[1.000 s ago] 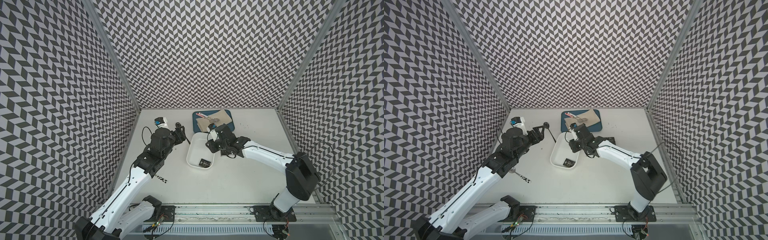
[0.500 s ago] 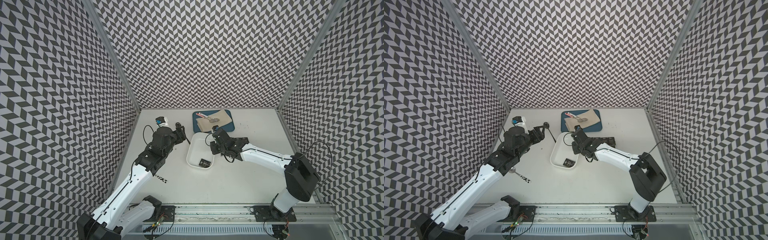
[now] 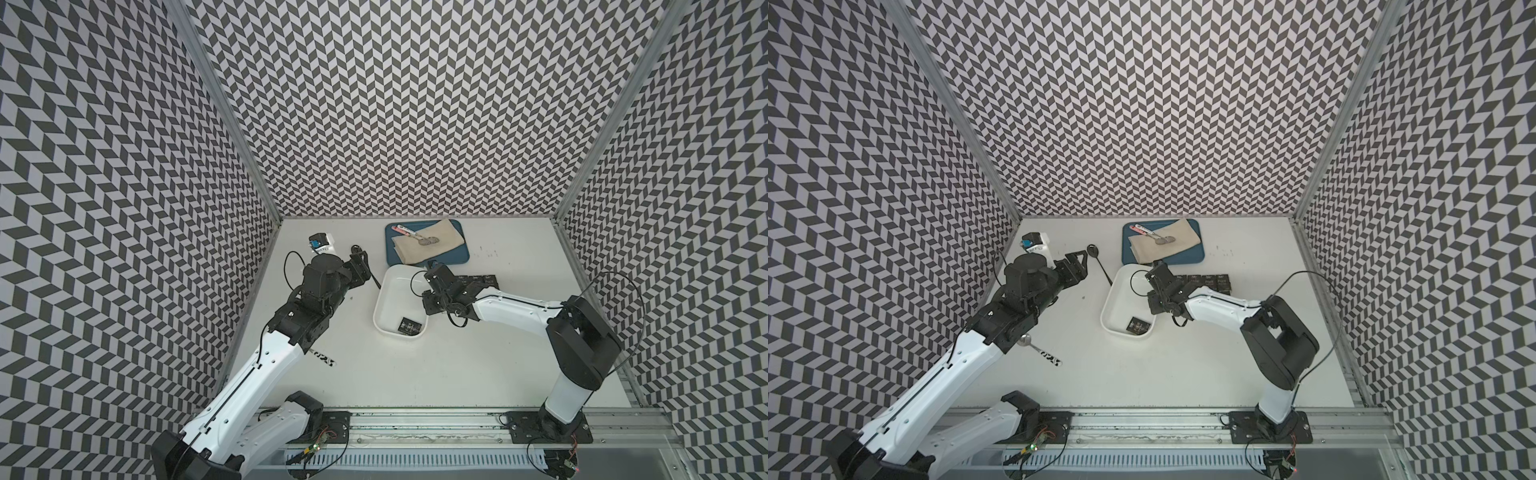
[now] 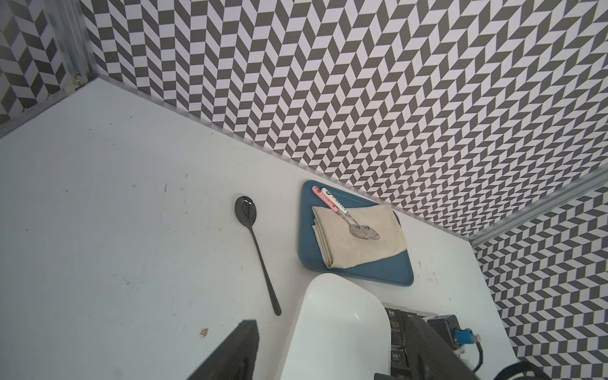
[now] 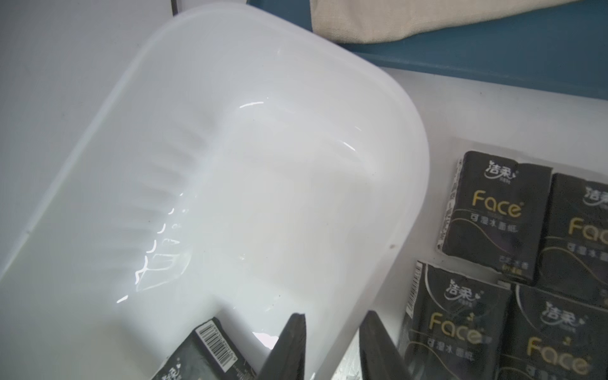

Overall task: Take the pocket tissues out of the storage box
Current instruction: Adjust the storage box at the center of the board.

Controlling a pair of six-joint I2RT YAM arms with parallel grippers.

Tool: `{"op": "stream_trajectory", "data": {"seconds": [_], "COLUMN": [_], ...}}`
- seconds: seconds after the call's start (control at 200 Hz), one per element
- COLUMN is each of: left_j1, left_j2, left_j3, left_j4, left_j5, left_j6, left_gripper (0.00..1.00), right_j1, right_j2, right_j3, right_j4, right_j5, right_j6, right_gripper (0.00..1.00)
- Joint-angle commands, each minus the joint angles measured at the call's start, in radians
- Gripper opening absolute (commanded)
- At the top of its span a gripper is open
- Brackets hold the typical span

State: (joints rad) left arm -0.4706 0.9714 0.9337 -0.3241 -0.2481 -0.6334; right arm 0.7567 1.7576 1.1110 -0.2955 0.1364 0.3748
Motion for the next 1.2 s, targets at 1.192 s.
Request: {"op": "stream_trajectory", "data": {"seconds": [1.192], "left_j1": [0.042], "left_j2": [0.027], "left_j3": [0.045], "left_j4": [0.008], "left_j5": [0.007], "left_j6": [0.018], "left_gripper": [0.76], "right_j1": [0.078], "right_j2": [0.007], "right_j3": [0.195], "right_j4": [0.038], "right_j5": [-0.194], "right_j6": [-0.555], "right_gripper": [0.40]}}
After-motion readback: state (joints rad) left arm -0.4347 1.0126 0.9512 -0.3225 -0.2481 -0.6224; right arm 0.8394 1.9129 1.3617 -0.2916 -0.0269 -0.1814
